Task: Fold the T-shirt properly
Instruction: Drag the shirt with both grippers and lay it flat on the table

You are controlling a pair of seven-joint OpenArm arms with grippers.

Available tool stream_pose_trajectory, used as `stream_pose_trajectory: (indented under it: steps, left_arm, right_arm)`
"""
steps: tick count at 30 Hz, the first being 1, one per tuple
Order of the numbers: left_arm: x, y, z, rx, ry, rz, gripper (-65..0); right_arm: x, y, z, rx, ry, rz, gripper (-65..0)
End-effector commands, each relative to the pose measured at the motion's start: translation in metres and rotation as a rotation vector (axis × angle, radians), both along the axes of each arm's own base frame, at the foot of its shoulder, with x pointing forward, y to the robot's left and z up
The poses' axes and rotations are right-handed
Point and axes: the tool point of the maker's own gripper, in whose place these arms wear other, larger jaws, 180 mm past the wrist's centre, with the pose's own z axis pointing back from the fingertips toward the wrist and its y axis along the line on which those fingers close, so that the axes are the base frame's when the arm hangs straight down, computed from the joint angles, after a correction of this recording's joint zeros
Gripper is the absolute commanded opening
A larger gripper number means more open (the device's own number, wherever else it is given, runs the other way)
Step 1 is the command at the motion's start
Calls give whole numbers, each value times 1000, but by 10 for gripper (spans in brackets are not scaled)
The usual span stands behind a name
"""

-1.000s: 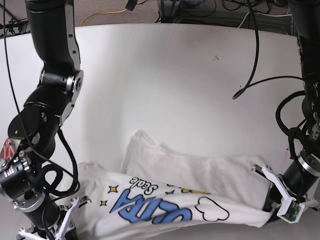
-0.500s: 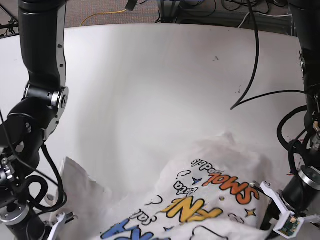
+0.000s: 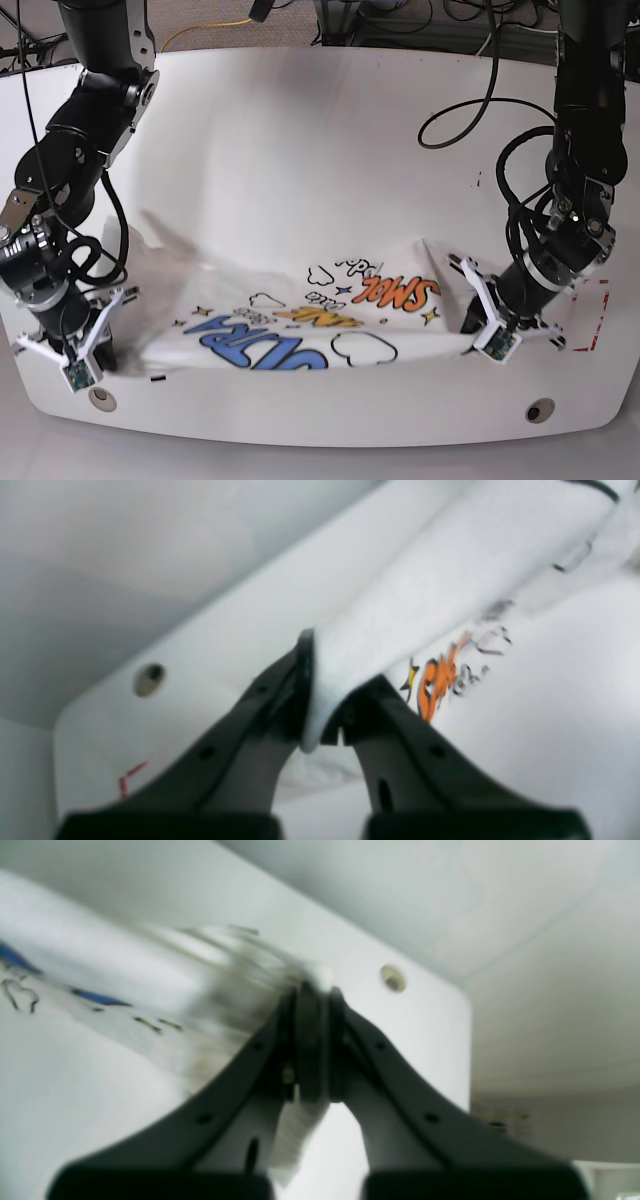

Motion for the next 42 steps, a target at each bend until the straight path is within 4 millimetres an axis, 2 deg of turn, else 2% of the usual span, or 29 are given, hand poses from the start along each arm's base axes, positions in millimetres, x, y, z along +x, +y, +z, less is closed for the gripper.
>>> stream_pose_trajectory:
  steps: [1,5,7,9,20,25,28,30,33,40,42]
  left_arm:
    - [-7,-7,-2,-14,-15,-25,-650]
    - [-33,-14,-53,-2,102,-25,-650]
    - [-46,-21,-71,-23,151,-27,-650]
    - [-68,-26,-90,-39,209,-31,-650]
    - [-153,-7,-162,-52,461,36,-650]
    - [-184,-6,-182,-52,547,44,-650]
    - [-206,-2,-194,-52,606,56,-650]
    - [-220,-5,-201,-58,644,57,-650]
    - [-230,-11,-205,-88,671,65,-650]
    - [-240,-13,-210,-89,696,65,-650]
    - [-251,-12,-214,-84,724,66,-650]
  right_arm:
    - [-7,-6,-4,27,-10,-20,-650]
    - [-30,-16,-47,92,81,-71,-650]
    - [-38,-17,-61,100,114,-80,-650]
    - [-53,-23,-81,109,169,-103,-650]
    - [-99,-49,-124,127,279,-195,-650]
    - [-115,-51,-140,126,327,-206,-650]
    - [-122,-46,-150,144,351,-207,-650]
    - [-131,-51,-154,163,360,-238,-650]
    - [-136,-55,-157,181,361,-267,-650]
    - [-135,-54,-157,186,357,-266,-650]
    - [-137,-55,-157,185,360,-269,-650]
